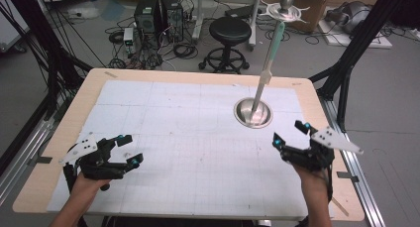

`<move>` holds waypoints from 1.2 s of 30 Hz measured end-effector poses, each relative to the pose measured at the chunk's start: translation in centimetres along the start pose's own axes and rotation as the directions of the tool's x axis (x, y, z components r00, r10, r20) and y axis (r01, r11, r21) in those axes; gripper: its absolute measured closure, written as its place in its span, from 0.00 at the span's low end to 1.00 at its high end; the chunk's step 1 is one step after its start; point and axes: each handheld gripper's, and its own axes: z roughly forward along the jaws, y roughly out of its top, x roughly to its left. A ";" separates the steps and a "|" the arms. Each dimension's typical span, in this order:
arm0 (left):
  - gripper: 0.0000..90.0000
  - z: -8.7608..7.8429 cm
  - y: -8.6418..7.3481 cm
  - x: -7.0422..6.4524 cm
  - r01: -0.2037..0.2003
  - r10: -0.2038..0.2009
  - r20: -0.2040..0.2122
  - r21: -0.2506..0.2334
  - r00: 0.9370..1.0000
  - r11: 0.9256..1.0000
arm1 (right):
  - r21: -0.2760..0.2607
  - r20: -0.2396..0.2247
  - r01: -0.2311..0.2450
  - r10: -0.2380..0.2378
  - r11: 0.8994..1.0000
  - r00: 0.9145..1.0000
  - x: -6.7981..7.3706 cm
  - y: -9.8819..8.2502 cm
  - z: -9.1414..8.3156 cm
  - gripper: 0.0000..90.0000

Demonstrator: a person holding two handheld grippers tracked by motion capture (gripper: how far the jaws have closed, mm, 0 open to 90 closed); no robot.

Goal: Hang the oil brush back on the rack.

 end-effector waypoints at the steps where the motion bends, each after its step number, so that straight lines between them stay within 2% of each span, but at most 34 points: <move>1: 0.19 0.0 0.0 0.0 0.000 0.000 0.000 -0.002 1.000 1.000 | 0.006 -0.001 -0.008 0.008 1.000 1.000 0.3 -0.8 -0.2 0.18; 6: 0.19 -0.1 -0.2 -0.2 0.001 -0.001 0.003 -0.014 1.000 1.000 | 0.019 0.015 -0.034 0.034 0.999 0.999 0.9 -3.3 -1.7 0.18; 12: 0.19 -0.6 -0.5 -0.3 0.005 -0.005 0.000 -0.036 1.000 0.999 | 0.008 0.034 -0.035 0.035 0.999 0.999 1.3 -4.0 -3.6 0.18; 16: 0.19 -0.9 -0.7 -0.4 0.011 -0.011 -0.006 -0.041 1.000 0.999 | 0.029 0.028 -0.047 0.046 0.998 0.999 1.6 -4.6 -4.3 0.18; 21: 0.19 -1.0 -0.8 -0.5 0.007 -0.007 -0.006 -0.030 1.000 1.000 | 0.042 0.022 -0.064 0.063 0.997 0.998 1.6 -4.8 -4.5 0.18; 26: 0.19 -1.0 -0.9 -0.5 0.006 -0.007 -0.009 -0.027 1.000 1.000 | 0.054 0.017 -0.056 0.056 0.997 0.998 1.7 -4.8 -4.2 0.18; 36: 0.19 -1.1 -1.0 -0.5 0.008 -0.008 -0.011 -0.023 1.000 1.000 | 0.035 0.025 -0.072 0.071 0.997 0.997 1.4 -4.9 -4.5 0.18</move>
